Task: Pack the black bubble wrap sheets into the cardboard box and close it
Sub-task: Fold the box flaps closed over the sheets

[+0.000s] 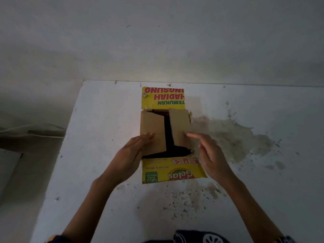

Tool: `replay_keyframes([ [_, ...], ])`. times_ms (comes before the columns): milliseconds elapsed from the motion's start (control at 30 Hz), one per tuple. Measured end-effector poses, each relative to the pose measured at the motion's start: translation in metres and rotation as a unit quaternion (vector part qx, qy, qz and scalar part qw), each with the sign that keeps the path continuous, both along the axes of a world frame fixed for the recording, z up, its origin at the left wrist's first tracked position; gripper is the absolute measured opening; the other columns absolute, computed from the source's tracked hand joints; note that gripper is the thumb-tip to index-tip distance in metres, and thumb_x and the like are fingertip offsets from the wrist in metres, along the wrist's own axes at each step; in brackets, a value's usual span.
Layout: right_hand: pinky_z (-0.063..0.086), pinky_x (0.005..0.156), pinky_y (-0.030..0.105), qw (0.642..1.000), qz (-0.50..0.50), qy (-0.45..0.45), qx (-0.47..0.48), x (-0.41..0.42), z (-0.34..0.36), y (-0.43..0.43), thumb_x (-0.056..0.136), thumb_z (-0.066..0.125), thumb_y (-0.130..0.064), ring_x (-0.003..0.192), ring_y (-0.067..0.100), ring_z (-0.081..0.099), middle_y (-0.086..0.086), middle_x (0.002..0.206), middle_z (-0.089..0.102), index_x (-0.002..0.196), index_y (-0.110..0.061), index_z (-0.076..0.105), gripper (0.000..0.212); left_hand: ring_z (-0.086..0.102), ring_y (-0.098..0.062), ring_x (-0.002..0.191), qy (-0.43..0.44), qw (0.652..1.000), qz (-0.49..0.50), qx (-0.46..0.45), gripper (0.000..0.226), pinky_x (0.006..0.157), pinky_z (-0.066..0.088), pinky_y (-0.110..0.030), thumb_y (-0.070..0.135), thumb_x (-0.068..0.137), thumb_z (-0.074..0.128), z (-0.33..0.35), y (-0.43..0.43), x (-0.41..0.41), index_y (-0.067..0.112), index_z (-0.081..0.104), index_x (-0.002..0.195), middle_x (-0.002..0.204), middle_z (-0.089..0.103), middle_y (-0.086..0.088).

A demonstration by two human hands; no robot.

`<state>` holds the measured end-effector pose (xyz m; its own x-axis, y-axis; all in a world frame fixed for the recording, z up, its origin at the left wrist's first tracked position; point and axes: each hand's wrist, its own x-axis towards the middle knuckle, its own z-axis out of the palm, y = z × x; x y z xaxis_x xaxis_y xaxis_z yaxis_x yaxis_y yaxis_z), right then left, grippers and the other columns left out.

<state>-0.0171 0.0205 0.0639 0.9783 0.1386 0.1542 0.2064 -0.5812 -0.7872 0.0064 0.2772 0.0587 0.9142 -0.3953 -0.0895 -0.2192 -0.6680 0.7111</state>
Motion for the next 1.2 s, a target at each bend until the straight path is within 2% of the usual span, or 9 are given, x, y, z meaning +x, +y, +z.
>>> replay_keyframes([
  [167,0.012,0.116,0.042,0.97,0.123,0.004,-0.21,-0.001,-0.02,-0.022,0.083,0.031,-0.026,0.14,0.007,0.02,-0.008,0.15,0.032,0.134,-0.019,0.045,0.053,0.018,-0.007,0.144,0.018,0.993,-0.118,0.023,0.069,0.116,0.028,-0.036,-0.006,0.082,0.044,-0.009,0.025,0.012,0.025,0.031,0.142,0.154,0.025,0.01],
  [300,0.005,0.117,0.04,0.98,0.134,0.04,-0.14,-0.004,-0.025,-0.022,0.077,0.056,-0.061,0.143,0.007,0.017,-0.011,0.153,0.027,0.136,-0.023,0.04,0.071,0.024,-0.004,0.142,-0.013,0.99,-0.139,-0.003,0.073,0.112,0.035,-0.034,0.039,0.077,0.067,-0.015,0.026,0.015,0.025,0.035,0.141,0.152,0.029,0.011],
  [533,0.046,0.093,0.037,0.997,-0.043,0.02,0.063,0.01,-0.016,0.002,0.083,0.057,-0.043,0.109,0.015,0.053,-0.006,0.111,0.059,0.109,-0.017,0.06,0.037,0.046,-0.009,0.114,-0.034,0.994,0.073,-0.073,0.064,0.094,0.047,-0.031,0.057,0.066,0.066,0.001,-0.006,0.014,0.023,0.055,0.119,0.128,0.052,0.002],
  [667,0.037,0.095,0.017,0.996,-0.078,0.02,0.024,0.037,-0.017,0.002,0.08,0.062,-0.039,0.115,0.015,0.045,0.0,0.122,0.046,0.129,-0.015,0.044,0.057,0.04,-0.02,0.123,-0.038,0.984,0.161,-0.07,0.095,0.098,0.041,-0.035,0.054,0.059,0.072,-0.003,-0.018,0.037,0.016,0.033,0.137,0.138,0.04,-0.008],
  [767,0.027,0.103,0.024,0.992,-0.051,0.106,0.042,0.061,-0.018,-0.003,0.079,0.071,-0.031,0.134,0.015,0.027,0.002,0.147,0.025,0.144,-0.021,0.019,0.084,0.029,-0.024,0.135,-0.008,0.985,0.164,-0.056,0.114,0.108,0.033,-0.042,0.046,0.057,0.08,-0.008,-0.02,0.06,0.016,0.014,0.145,0.149,0.026,-0.009],
  [867,0.018,0.108,0.031,0.985,-0.005,0.164,0.051,0.085,-0.017,-0.005,0.074,0.077,-0.026,0.142,0.013,0.01,-0.001,0.157,0.006,0.147,-0.027,-0.002,0.107,0.018,-0.023,0.143,0.021,0.99,0.123,-0.061,0.129,0.114,0.026,-0.046,0.057,0.05,0.077,-0.01,-0.021,0.078,0.021,-0.001,0.147,0.157,0.012,-0.006],
  [967,0.019,0.11,0.035,0.987,0.027,0.153,0.05,0.098,-0.016,-0.002,0.069,0.08,-0.026,0.142,0.015,0.01,0.004,0.156,0.009,0.147,-0.024,-0.008,0.118,0.02,-0.023,0.141,-0.004,0.992,0.094,-0.083,0.14,0.111,0.026,-0.042,0.082,0.042,0.063,-0.012,-0.021,0.085,0.023,-0.01,0.145,0.155,0.015,-0.006],
  [1133,0.025,0.104,0.025,0.996,-0.003,0.066,0.057,0.092,-0.021,0.001,0.066,0.082,-0.025,0.135,0.019,0.026,0.01,0.147,0.023,0.147,-0.016,-0.008,0.121,0.038,-0.02,0.125,-0.073,0.983,0.128,-0.11,0.142,0.103,0.036,-0.037,0.082,0.046,0.062,-0.014,-0.024,0.078,0.012,-0.013,0.144,0.141,0.032,-0.016],
  [1200,0.028,0.101,0.014,0.995,-0.014,0.062,0.076,0.086,-0.021,0.002,0.067,0.082,-0.027,0.129,0.015,0.031,0.0,0.139,0.029,0.148,-0.019,0.001,0.115,0.041,-0.019,0.117,-0.096,0.981,0.13,-0.104,0.133,0.099,0.039,-0.037,0.076,0.05,0.065,-0.014,-0.023,0.074,0.011,0.0,0.146,0.132,0.038,-0.017],
])
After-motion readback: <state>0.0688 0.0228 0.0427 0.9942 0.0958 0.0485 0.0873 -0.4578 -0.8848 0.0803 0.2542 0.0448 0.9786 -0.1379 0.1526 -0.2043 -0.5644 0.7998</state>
